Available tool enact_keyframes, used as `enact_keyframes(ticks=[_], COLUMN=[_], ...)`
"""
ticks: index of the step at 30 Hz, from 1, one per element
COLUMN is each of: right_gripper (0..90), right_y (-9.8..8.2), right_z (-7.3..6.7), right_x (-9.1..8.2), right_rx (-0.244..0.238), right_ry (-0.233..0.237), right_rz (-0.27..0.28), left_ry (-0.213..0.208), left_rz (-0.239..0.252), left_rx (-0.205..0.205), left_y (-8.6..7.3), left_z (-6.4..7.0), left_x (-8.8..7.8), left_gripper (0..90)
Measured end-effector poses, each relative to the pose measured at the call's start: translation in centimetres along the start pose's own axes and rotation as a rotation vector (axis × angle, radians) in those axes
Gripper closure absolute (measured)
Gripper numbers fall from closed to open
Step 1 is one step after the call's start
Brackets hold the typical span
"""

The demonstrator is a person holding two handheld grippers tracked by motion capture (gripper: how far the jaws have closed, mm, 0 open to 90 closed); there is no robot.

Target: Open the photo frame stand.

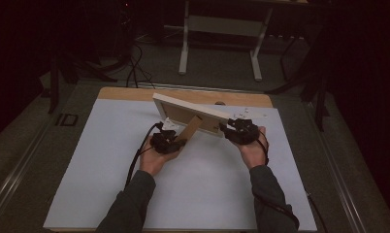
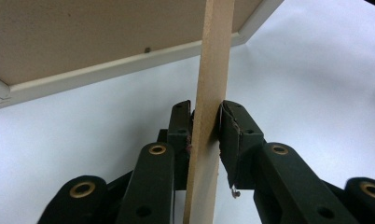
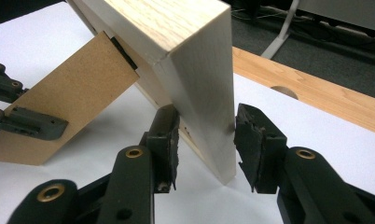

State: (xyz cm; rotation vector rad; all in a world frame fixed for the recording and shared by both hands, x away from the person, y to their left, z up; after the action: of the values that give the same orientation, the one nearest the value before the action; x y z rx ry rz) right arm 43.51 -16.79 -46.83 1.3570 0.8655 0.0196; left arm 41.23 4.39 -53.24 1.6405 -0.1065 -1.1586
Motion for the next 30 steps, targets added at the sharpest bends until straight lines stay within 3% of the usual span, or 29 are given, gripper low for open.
enact_keyframes(ticks=[15, 30], right_gripper=[58.4, 54.3], right_y=[-0.9, -1.5], right_z=[-0.5, -0.2], right_x=[-0.4, -0.7], right_rx=[0.017, 0.045], right_ry=[0.012, 0.014], right_rz=[0.023, 0.034], left_ry=[0.022, 0.019], left_rz=[-0.001, 0.029], left_rx=[0.021, 0.017], left_y=[-0.8, -0.3], left_z=[0.3, 0.1], left_x=[0.0, -1.2], left_gripper=[74.3, 63.6])
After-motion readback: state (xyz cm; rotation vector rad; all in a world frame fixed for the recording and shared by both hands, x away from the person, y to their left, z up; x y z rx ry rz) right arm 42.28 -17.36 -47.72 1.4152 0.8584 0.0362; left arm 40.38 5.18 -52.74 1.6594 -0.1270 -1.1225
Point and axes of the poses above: each handheld gripper's, and its own axes: x roughly forward along the jaws, y roughly out of its top, z roughly to its right, the point moved 6 cm from there along x, roughly forward along the jaws, and after that the axes turned 5 degrees about x, right-handed, at the moved point
